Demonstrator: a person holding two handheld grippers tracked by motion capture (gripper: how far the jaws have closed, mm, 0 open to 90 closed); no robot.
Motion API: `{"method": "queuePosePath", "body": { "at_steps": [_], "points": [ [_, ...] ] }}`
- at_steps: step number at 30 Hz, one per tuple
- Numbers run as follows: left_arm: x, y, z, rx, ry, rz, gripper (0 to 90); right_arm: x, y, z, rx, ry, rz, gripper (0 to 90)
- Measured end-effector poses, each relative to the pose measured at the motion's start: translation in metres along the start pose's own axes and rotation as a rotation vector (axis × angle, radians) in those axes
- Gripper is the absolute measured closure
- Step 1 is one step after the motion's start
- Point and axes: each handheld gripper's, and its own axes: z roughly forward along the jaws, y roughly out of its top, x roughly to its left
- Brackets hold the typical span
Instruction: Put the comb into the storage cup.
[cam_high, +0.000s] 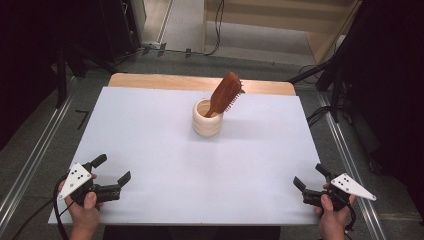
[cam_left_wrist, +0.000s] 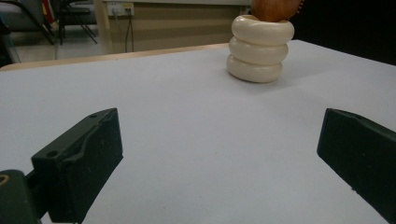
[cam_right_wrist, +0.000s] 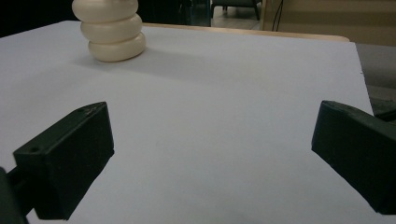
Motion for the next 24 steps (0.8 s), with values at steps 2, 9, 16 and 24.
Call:
{"method": "queuePosePath", "body": {
  "at_steps": [2, 9, 16, 24],
  "points": [
    [0.0003, -0.0001, -0.0004, -0.001, 0.004, -0.002, 0.6, 0.0002, -0.0004, -0.0010, -0.007, 0.011, -0.001, 0.0],
    [-0.0003, -0.0005, -0.0009, 0.002, 0.015, -0.009, 0.6, -0.0007, -0.0019, -0.0030, -0.017, -0.004, 0.013, 0.0],
    [-0.0002, -0.0005, -0.0001, 0.005, 0.013, -0.003, 0.6, 0.0009, -0.0017, -0.0008, -0.006, -0.013, -0.006, 0.0],
    [-0.0016, -0.0002, 0.0021, 0.007, 0.003, 0.015, 0.6, 0.0052, -0.0013, 0.0041, 0.022, 0.003, -0.054, 0.0]
  ]
}}
